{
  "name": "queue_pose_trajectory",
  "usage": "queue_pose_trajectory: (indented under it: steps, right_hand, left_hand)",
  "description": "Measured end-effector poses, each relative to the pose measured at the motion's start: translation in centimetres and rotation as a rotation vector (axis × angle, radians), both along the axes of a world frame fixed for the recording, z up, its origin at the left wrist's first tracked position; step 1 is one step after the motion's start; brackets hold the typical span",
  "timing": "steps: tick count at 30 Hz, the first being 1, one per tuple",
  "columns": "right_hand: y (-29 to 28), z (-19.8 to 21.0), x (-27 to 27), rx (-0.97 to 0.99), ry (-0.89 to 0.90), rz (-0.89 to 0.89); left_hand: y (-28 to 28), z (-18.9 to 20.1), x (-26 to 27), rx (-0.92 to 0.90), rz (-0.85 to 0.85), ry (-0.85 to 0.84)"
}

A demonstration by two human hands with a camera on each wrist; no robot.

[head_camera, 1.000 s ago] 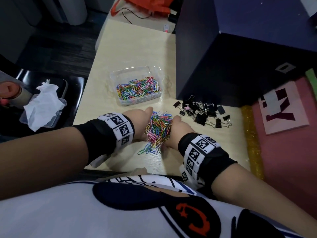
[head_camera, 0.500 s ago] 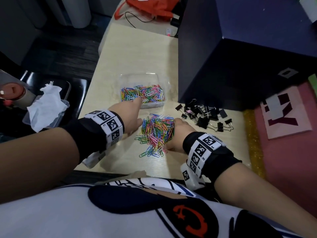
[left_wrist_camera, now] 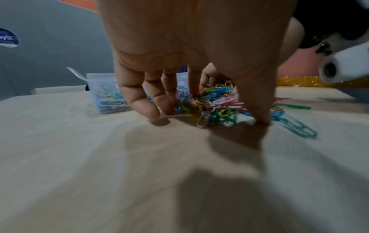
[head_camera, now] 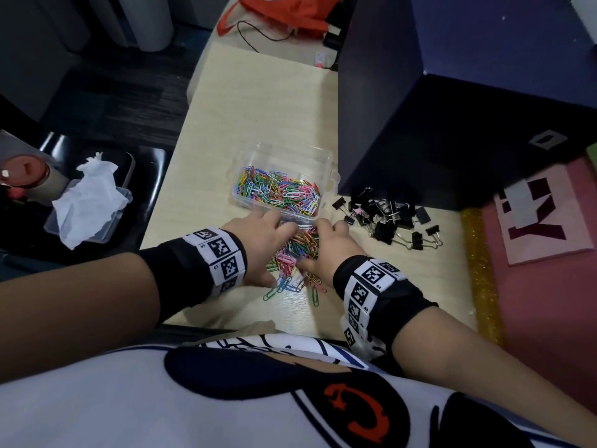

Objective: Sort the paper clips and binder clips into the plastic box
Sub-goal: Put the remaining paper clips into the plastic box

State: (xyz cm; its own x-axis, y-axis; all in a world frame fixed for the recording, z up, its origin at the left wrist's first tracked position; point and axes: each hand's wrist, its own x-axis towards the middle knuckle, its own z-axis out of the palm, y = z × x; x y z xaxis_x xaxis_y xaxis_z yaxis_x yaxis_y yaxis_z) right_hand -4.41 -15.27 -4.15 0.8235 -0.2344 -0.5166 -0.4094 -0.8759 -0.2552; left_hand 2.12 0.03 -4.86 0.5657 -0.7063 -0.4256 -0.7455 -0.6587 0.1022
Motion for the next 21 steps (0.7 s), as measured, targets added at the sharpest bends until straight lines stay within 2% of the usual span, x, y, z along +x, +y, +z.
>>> queue_pose_trajectory:
  steps: [4, 13, 21]
  right_hand:
    - [-0.4, -0.1, 0.0, 0.033, -0.068, 0.006]
    - [-1.8, 0.1, 1.0, 0.008, -0.144, -0.066]
    - [-2.7, 2.8, 2.7, 0.001, -0.233, -0.097]
  left_hand:
    - [-1.3, 0.2, 0.6, -0.039, 0.045, 0.053]
    - [-1.6, 0.9, 2.0, -0.088, 0.007, 0.014]
    - [-1.1, 3.5, 4.2, -0.220, 0.029, 0.027]
